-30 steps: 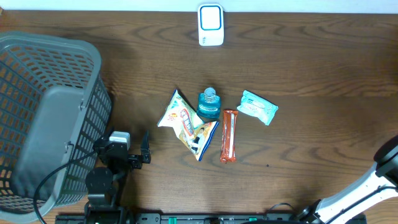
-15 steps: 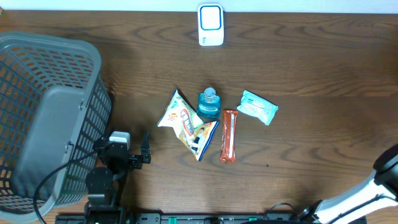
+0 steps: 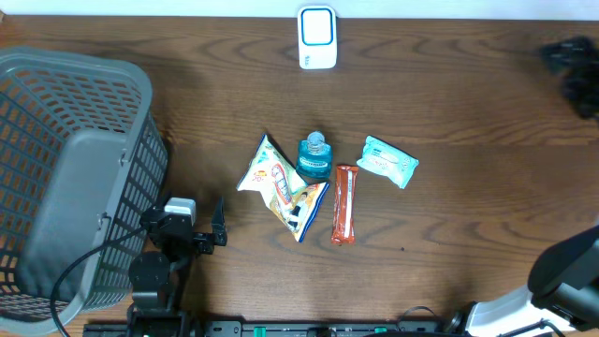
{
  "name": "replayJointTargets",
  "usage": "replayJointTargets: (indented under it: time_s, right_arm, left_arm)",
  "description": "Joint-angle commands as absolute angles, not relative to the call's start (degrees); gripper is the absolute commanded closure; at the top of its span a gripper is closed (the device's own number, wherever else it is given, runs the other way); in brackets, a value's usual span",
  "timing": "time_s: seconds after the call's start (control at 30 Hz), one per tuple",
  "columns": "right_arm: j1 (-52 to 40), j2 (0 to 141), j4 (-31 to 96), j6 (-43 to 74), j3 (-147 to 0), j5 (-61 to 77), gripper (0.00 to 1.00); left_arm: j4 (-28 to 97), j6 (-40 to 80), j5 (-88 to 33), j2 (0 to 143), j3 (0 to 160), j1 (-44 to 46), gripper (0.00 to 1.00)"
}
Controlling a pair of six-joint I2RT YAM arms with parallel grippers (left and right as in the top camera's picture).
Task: Scan the item barcode
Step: 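Reach the right gripper left and grasp the green wipes pack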
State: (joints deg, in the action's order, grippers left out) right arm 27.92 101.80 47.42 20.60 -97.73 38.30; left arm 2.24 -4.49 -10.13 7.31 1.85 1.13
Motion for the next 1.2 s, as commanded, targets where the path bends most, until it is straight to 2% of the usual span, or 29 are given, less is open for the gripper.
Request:
replayJointTargets:
  time_s: [0.0,0.1,0.2,0.37,0.5,0.67,0.9,0.93,1.0,1.03,1.1,1.17]
  right_arm:
    - [20.9,102.7,51.3,21.2,-97.7,42.5,0.01]
    - [14.5,103.9,57.6,20.5,-97.7,41.2,0.01]
    - [7.4,105.3,64.9,20.9,-97.3,31.9,0.01]
    - [-1.3,106.9,67.2,39.2,-91.1,15.2,0.01]
    - [-3.5,106.8,62.0,47.9,-82.3,14.5,0.01]
    - [-3.3,106.8,54.1,50.4,-72.1,14.5,0.01]
    - [-3.8,106.8,28.9,50.6,-57.6,15.7,0.02]
    - [-4.0,106.8,25.3,51.0,-55.5,16.2,0.07]
    - [-4.4,106.8,19.6,51.7,-51.9,17.3,0.24]
    - [-4.6,106.8,16.8,51.9,-49.9,17.5,0.37]
    - [-4.8,106.8,14.0,51.8,-47.6,17.5,0.71]
    - [-4.8,106.8,13.7,51.7,-46.5,17.8,0.90]
  left_arm:
    - [2.9,-4.3,-10.0,7.2,0.2,1.0,0.02]
    - [2.9,-4.3,-10.0,7.2,0.2,1.0,0.02]
    - [2.9,-4.3,-10.0,7.2,0.2,1.0,0.02]
    - [2.9,-4.3,-10.0,7.2,0.2,1.0,0.02]
    - [2.9,-4.3,-10.0,7.2,0.2,1.0,0.02]
    - [2.9,-4.3,-10.0,7.2,0.2,1.0,0.02]
    - [2.9,-4.3,-10.0,7.2,0.2,1.0,0.02]
    - [2.9,-4.3,-10.0,7.2,0.2,1.0,0.02]
    - [2.9,-4.3,-10.0,7.2,0.2,1.0,0.02]
    - [2.9,-4.3,-10.0,7.2,0.2,1.0,0.02]
    - [2.9,-4.3,-10.0,7.2,0.2,1.0,0.02]
    - [2.9,-4.3,-10.0,7.2,0.2,1.0,0.02]
